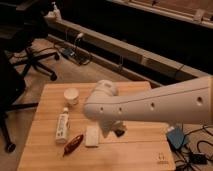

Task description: Move the arm in a circular motion

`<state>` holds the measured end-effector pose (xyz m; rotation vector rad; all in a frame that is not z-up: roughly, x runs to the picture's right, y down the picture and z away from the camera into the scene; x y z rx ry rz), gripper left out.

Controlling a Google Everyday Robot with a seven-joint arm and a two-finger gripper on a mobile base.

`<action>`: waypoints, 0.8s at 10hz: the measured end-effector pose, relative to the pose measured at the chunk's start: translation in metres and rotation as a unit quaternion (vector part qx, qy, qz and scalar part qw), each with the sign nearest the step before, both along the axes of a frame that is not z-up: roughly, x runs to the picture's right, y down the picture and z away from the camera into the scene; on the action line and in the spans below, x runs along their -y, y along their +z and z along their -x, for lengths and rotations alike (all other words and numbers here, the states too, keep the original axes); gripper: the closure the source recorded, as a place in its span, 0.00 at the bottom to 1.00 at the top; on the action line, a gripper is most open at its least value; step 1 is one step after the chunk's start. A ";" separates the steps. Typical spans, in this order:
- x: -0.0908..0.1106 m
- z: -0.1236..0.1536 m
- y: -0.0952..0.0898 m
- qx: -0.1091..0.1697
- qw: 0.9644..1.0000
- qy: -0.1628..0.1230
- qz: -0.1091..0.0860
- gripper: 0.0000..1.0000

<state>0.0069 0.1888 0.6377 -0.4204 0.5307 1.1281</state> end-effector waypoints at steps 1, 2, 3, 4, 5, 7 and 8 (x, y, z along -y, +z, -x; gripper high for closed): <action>0.003 0.032 -0.001 0.033 0.999 -0.027 -0.003 0.35; 0.014 0.083 -0.002 0.081 0.995 -0.065 -0.010 0.35; 0.023 0.116 -0.002 0.111 0.990 -0.086 -0.015 0.35; 0.044 0.164 0.003 0.151 0.982 -0.115 -0.025 0.35; 0.070 0.202 0.013 0.179 0.974 -0.136 -0.035 0.35; 0.145 0.235 0.053 0.191 0.967 -0.157 -0.060 0.35; 0.198 0.228 0.081 0.180 0.969 -0.156 -0.073 0.35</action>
